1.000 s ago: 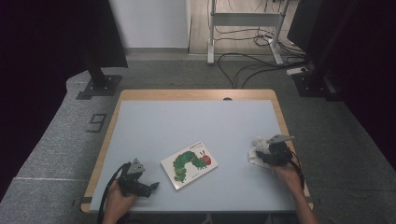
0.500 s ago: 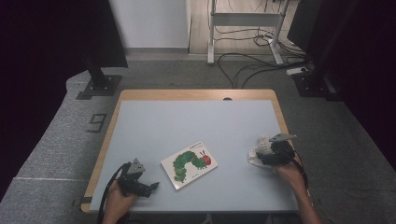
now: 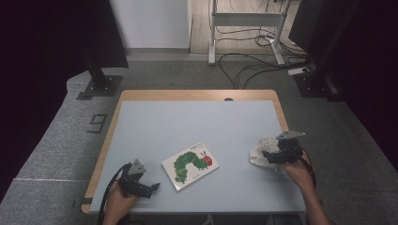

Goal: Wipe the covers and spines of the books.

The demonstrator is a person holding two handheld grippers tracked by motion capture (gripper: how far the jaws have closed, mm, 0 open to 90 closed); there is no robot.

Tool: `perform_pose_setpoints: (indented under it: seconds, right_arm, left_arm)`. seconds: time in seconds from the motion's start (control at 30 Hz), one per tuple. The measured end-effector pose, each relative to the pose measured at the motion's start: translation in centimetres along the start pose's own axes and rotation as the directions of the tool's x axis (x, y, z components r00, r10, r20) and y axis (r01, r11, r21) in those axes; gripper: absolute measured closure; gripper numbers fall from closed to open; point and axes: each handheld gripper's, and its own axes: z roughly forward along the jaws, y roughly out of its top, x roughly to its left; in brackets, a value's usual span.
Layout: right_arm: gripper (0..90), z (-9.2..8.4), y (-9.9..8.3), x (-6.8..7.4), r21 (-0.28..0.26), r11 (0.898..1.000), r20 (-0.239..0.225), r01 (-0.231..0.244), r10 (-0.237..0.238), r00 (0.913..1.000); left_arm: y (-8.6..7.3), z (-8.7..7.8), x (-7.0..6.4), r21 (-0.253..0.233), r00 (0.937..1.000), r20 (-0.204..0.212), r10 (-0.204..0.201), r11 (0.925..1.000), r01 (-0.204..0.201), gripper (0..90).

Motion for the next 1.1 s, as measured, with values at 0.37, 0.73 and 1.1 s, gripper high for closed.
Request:
perform_pose_setpoints:
  seconds: [0.37, 0.73, 1.1]
  right_arm:
    - [0.0, -1.0, 1.0, 0.4, -0.020, 1.000, -0.013, -0.002, 0.001, 0.9999]
    - [0.0, -1.2, 2.5, 1.8, -0.039, 0.999, -0.079, 0.019, -0.022, 0.9967]
    - [0.0, -0.1, 3.7, 3.7, -0.050, 0.998, -0.146, 0.045, -0.052, 0.9879]
  left_arm:
    - [0.0, 0.0, 0.0, 0.000, 1.0000, -0.002, 0.002, 1.0000, -0.002, 0.0]
    - [0.0, 0.0, -0.1, -0.001, 1.0000, -0.005, 0.006, 1.0000, -0.006, 0.0]
    - [0.0, 0.0, -0.1, -0.001, 1.0000, -0.005, 0.009, 1.0000, -0.009, 0.0]
